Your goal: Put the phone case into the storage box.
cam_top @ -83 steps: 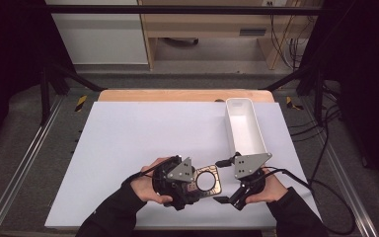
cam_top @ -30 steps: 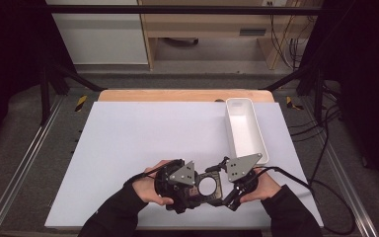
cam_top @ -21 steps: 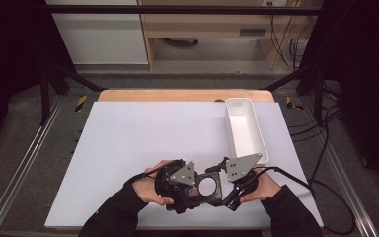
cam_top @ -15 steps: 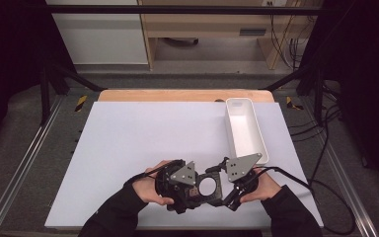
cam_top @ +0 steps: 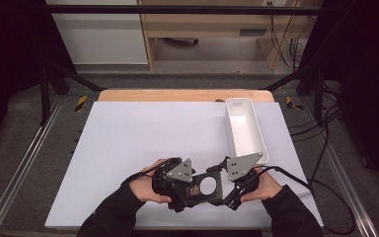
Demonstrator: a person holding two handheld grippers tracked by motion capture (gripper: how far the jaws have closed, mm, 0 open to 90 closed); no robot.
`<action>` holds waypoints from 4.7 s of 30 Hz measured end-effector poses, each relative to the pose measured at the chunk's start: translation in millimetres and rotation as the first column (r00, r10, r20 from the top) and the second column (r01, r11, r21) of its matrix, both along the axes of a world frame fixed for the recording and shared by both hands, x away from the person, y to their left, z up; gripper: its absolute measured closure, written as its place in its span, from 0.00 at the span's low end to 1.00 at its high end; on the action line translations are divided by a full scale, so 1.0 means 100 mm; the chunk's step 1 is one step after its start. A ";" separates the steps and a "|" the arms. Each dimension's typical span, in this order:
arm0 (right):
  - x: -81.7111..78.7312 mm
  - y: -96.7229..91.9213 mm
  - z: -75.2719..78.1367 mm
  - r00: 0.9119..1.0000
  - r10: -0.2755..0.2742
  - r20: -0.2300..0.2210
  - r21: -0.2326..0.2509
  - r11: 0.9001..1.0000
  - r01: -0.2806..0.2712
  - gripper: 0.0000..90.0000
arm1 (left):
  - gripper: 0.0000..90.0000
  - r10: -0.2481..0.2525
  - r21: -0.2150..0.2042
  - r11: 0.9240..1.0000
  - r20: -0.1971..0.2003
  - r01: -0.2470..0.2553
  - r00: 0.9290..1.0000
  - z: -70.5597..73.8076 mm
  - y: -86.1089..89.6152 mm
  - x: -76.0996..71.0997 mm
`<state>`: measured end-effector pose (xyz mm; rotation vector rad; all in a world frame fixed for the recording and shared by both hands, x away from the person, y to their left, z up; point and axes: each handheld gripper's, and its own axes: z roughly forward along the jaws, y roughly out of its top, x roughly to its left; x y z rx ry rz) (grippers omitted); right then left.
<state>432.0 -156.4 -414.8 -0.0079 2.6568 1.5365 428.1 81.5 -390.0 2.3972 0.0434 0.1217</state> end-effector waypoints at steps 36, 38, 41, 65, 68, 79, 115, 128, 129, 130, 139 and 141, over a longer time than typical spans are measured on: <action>0.07 -0.13 0.37 1.000 -0.028 -0.005 -0.140 0.990 0.027 0.14 | 0.00 0.067 0.032 0.997 -0.036 -0.066 0.997 -0.11 0.21 0.03; 0.08 -0.10 0.40 1.000 -0.026 -0.007 -0.166 0.986 0.024 0.14 | 0.00 0.061 0.034 0.998 -0.039 -0.059 0.997 -0.12 0.21 0.03; 0.09 -0.07 0.43 1.000 -0.017 -0.007 -0.188 0.982 0.016 0.14 | 0.00 0.061 0.045 0.997 -0.042 -0.059 0.997 -0.14 0.19 0.04; 0.15 0.20 0.60 1.000 0.018 -0.013 -0.324 0.946 -0.021 0.14 | 0.00 0.038 0.083 0.996 -0.095 -0.030 0.995 -0.25 0.08 0.14; 0.15 0.22 0.61 1.000 0.018 -0.017 -0.336 0.941 -0.023 0.14 | 0.00 0.038 0.090 0.996 -0.097 -0.030 0.995 -0.26 0.06 0.15; 0.16 0.34 0.63 1.000 0.026 -0.014 -0.369 0.929 -0.029 0.14 | 0.00 0.037 0.115 0.993 -0.116 -0.024 0.993 -0.31 -0.01 0.18; 0.14 0.57 0.70 0.998 0.063 0.013 -0.438 0.897 -0.051 0.14 | 0.11 0.018 0.185 0.983 -0.086 -0.002 0.996 -0.37 -0.09 0.19; 0.14 0.56 0.72 0.999 0.051 0.012 -0.430 0.902 -0.041 0.13 | 0.13 0.010 0.177 0.984 -0.069 0.002 0.998 -0.35 -0.08 0.19; 0.15 0.56 0.72 0.999 0.050 0.009 -0.431 0.902 -0.041 0.13 | 0.13 0.013 0.175 0.985 -0.063 -0.001 0.998 -0.35 -0.08 0.18; 0.15 0.56 0.72 0.999 0.052 0.014 -0.429 0.902 -0.041 0.13 | 0.13 0.013 0.173 0.985 -0.064 -0.002 0.998 -0.35 -0.08 0.19; 0.15 0.54 0.75 0.999 0.032 0.016 -0.405 0.914 -0.023 0.11 | 0.13 0.022 0.147 0.989 -0.072 -0.011 0.997 -0.32 -0.05 0.20; 0.15 0.53 0.76 1.000 0.022 0.010 -0.395 0.919 -0.016 0.09 | 0.13 0.027 0.133 0.991 -0.068 -0.018 0.997 -0.31 -0.03 0.20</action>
